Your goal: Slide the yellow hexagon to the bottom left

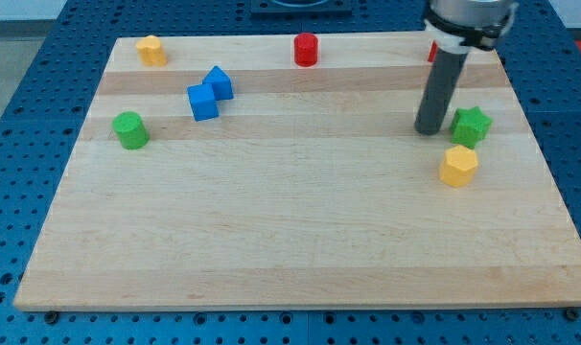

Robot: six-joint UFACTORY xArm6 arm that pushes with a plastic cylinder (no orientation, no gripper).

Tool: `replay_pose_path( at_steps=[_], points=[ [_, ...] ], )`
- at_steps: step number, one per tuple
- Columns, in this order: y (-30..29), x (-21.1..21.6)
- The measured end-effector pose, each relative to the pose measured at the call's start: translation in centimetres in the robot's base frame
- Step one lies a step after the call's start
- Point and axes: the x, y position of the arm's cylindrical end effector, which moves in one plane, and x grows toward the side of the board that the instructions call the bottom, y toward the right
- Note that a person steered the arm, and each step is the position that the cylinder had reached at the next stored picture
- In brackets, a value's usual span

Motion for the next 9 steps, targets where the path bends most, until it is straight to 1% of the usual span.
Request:
replay_pose_path(
  at_steps=[1, 3, 4, 5, 6, 8, 9],
  points=[
    [-2.7, 2.3],
    [-3.6, 11.5],
    [-0.1, 12.2],
    [4.7, 12.0],
    [8.0, 10.7],
    [8.8, 7.6],
    [7.0, 7.2]
  ],
)
